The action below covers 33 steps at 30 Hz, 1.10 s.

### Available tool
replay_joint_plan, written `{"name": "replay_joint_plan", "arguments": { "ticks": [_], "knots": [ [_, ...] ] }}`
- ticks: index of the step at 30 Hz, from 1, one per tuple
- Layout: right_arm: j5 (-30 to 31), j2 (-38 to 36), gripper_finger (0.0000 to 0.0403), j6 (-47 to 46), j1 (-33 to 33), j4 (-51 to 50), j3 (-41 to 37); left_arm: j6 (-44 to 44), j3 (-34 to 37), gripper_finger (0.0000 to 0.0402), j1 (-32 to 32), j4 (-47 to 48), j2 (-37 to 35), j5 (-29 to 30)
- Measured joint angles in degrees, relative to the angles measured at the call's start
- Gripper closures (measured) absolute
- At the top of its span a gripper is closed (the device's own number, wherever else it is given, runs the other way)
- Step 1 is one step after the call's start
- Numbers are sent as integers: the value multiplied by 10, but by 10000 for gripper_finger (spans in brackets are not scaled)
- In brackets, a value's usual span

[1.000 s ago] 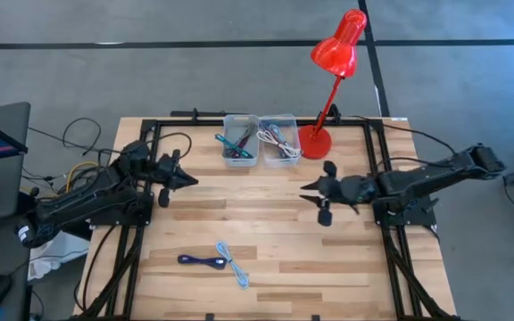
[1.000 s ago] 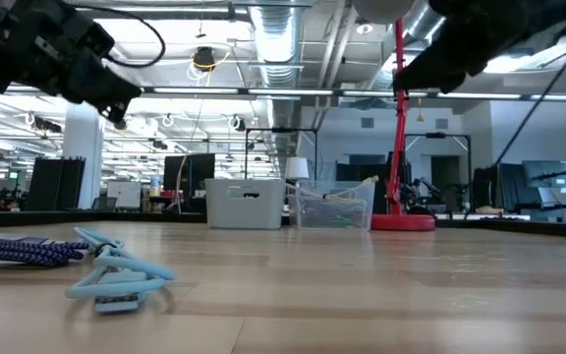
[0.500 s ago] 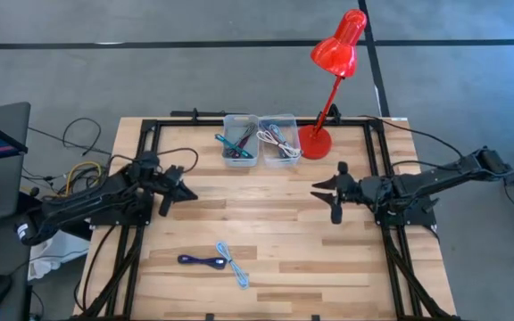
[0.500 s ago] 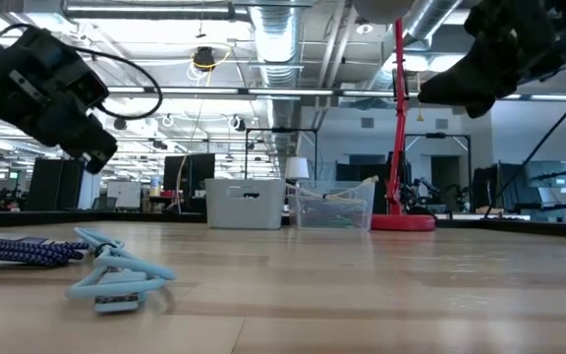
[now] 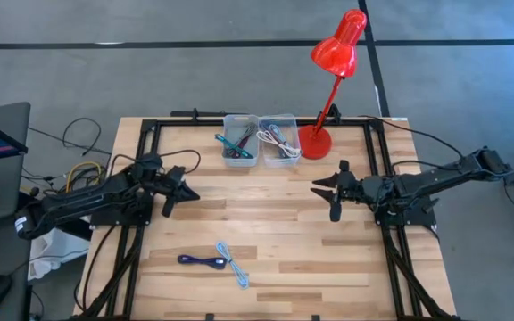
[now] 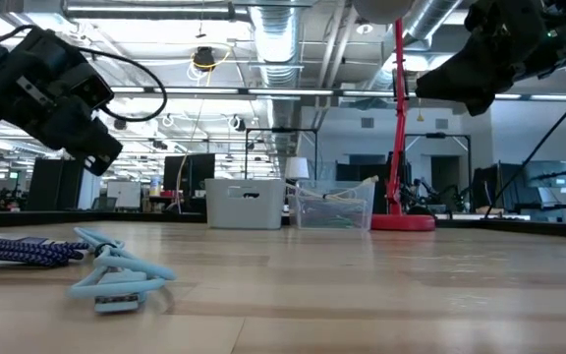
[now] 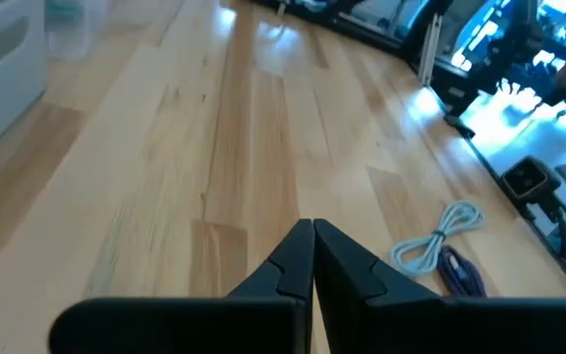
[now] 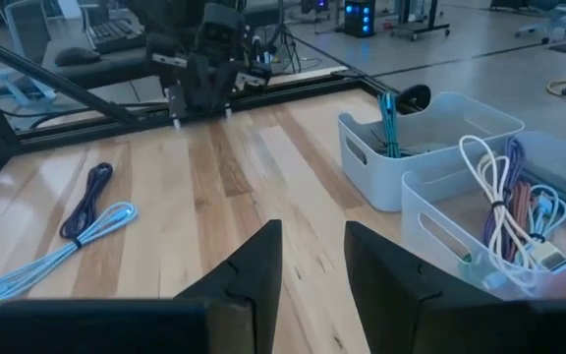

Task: Pick & Place USB Port
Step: Put the purple and black charger cable into the gray bin

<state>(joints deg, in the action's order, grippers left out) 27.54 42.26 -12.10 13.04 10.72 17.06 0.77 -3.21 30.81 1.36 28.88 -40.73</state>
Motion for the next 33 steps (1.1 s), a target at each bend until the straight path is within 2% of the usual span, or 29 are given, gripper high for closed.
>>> {"name": "replay_joint_plan", "arguments": {
  "ticks": [6,12,17,22,30,33],
  "knots": [
    [0,0,297,1,0,1,0,58,0,393,0,-66,0,0],
    [0,0,297,5,0,-4,0,71,0,392,0,-117,0,0],
    [0,0,297,5,0,-7,0,74,0,392,0,-124,0,0],
    [0,0,297,5,-1,-17,0,153,0,392,-2,-126,0,0],
    [0,0,297,6,-1,-29,0,225,0,392,-69,-129,15,4],
    [10,0,297,5,-1,-37,0,217,-9,396,-111,-131,29,47]
  ]
}}
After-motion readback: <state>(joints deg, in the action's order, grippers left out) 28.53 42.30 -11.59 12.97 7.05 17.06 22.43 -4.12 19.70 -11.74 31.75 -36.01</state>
